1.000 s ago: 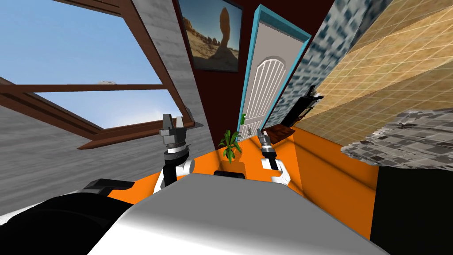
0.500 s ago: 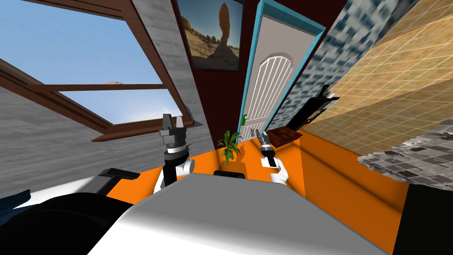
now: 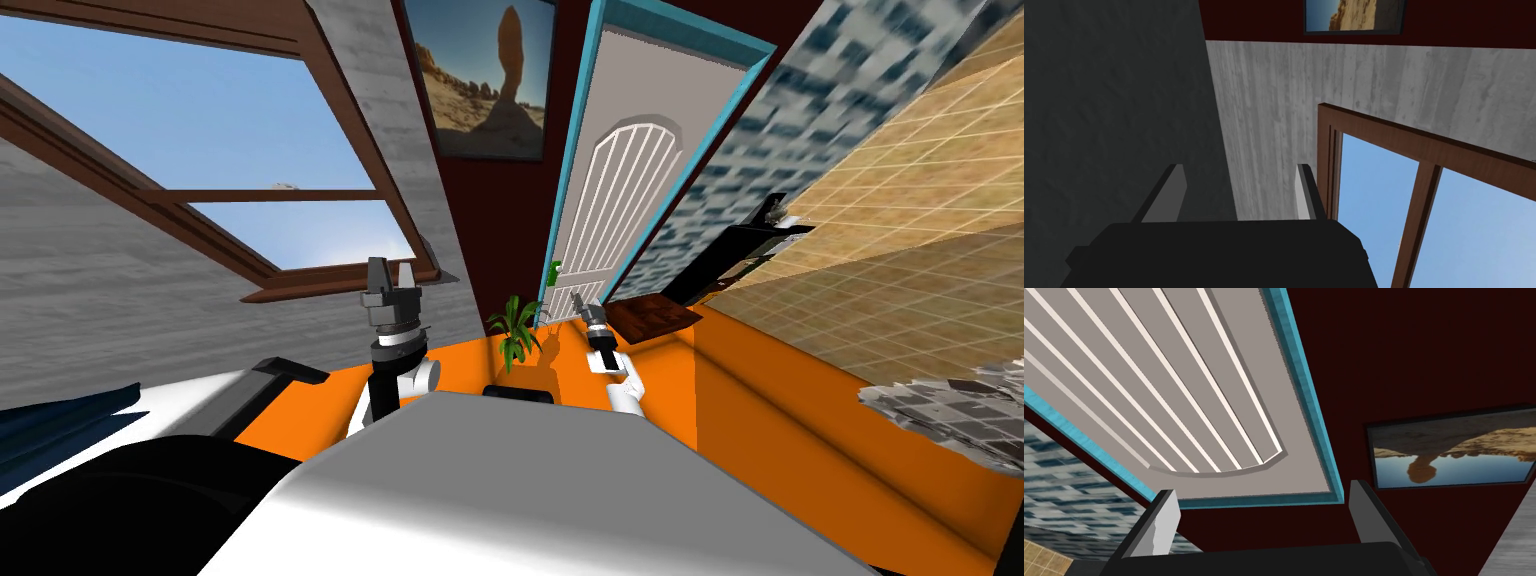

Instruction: Pull the door open

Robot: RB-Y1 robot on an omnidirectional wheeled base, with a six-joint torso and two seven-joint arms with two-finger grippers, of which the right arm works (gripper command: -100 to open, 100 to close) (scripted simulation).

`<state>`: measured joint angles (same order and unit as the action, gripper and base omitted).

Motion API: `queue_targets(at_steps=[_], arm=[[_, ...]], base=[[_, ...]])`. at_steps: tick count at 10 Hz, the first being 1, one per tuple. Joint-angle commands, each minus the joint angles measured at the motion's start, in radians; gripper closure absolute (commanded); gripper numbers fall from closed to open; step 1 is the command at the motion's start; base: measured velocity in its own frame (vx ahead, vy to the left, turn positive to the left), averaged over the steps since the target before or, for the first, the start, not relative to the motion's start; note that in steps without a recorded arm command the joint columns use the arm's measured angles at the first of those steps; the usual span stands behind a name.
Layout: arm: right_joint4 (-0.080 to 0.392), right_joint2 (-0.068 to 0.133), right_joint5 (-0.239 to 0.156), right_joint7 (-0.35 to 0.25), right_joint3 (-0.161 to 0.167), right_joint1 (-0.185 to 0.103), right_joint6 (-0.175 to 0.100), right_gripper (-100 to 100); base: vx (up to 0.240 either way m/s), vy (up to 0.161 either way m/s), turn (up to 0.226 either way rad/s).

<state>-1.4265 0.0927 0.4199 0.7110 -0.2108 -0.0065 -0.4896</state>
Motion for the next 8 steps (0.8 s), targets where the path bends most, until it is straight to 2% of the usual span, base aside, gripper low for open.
queue_targets(at_steps=[1, 8], arm=[[0.046, -0.004, 0.024, 0.038, -0.015, -0.030, 0.013, -100], [0.188, -0.022, 0.088, 0.141, -0.060, -0.118, 0.031, -100]], base=[[0.047, -0.211, 0.210], [0.030, -0.155, 0.143]])
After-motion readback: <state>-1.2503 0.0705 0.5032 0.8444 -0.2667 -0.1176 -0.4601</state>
